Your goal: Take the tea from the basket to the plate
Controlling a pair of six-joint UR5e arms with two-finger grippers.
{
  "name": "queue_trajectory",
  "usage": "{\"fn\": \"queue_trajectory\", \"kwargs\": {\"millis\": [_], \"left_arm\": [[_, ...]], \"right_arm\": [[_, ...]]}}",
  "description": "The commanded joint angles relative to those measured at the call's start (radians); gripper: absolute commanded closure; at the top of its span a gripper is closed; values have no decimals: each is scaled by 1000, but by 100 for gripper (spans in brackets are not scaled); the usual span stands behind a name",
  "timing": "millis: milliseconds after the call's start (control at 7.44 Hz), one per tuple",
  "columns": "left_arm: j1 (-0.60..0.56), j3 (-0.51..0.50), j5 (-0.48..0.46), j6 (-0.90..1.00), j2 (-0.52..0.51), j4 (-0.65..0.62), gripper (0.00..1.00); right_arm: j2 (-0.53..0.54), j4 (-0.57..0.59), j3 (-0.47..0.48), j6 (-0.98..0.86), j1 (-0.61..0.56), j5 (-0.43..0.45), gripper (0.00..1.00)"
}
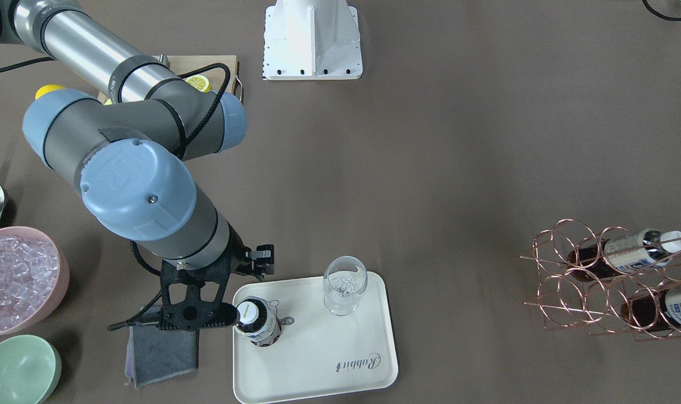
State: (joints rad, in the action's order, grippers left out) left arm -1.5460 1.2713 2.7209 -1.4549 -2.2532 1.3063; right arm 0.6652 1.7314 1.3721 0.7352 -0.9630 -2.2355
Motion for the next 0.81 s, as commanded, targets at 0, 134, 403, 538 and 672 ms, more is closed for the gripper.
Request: {"fn": "queue_trajectory", "kwargs": {"millis": [0,134,403,538,672], "left_arm": [[-16,-113,48,-10,-29,13,100],[-17,-147,48,-12,-34,40,100],[-16,-216,48,-8,-49,123,100],[-16,-245,46,-7,-51,173,100],[-14,-256,42,-5,-51,212,100]], "right_arm": [[319,54,300,-172,-74,-7,25],[462,56,415,-216,-100,-7,23],[635,56,456,-449,-198,-36,18],[666,71,443,-492,-241,-38,12],[715,74,440,-590,-284,-33,11]]}}
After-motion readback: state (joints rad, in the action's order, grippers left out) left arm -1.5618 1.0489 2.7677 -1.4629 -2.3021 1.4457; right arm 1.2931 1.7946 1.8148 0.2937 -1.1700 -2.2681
